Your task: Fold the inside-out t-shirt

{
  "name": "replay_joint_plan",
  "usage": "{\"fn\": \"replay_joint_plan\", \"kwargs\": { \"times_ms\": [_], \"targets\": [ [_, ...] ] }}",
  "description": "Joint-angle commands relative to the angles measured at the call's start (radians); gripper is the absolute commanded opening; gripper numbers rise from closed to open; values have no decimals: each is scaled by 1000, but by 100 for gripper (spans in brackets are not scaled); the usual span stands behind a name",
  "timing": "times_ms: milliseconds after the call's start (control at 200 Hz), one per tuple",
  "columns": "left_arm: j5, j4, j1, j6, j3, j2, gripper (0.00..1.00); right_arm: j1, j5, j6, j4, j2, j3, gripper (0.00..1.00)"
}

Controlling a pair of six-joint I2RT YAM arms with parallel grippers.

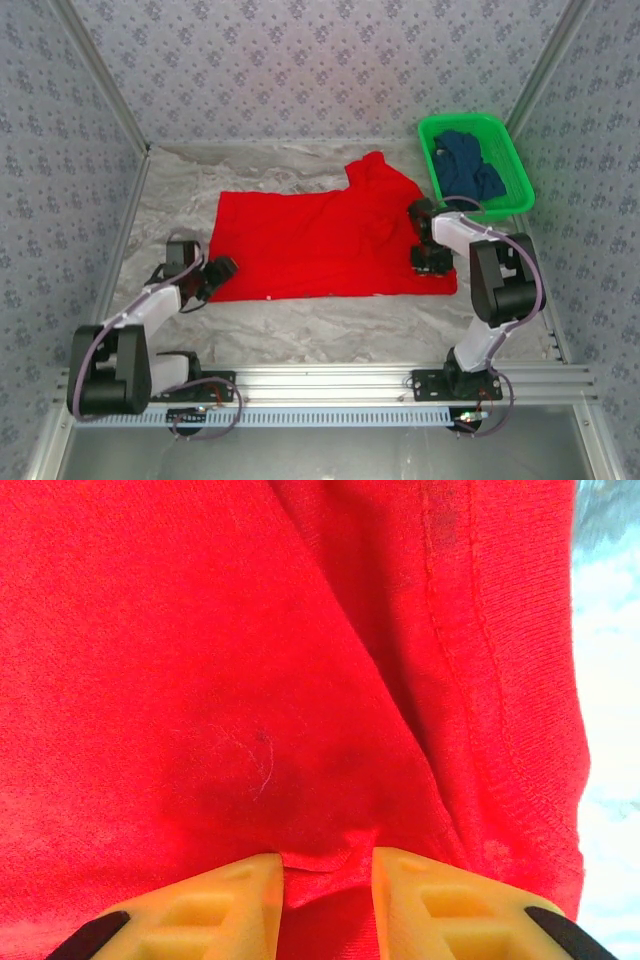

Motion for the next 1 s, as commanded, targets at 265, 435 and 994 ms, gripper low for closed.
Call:
{"fn": "replay_joint_plan", "kwargs": {
  "times_ms": [265,435,994],
  "targets": [
    [-22,-338,-2,-84,-86,-300,67,68,40,127,-161,-201,-114,35],
    [-57,-232,-1,-25,78,-177,69,62,-100,36,31,-230,-29,39],
    [-32,25,-7,22,412,371,68,-26,-166,-14,25,175,188,31]
  ]
}}
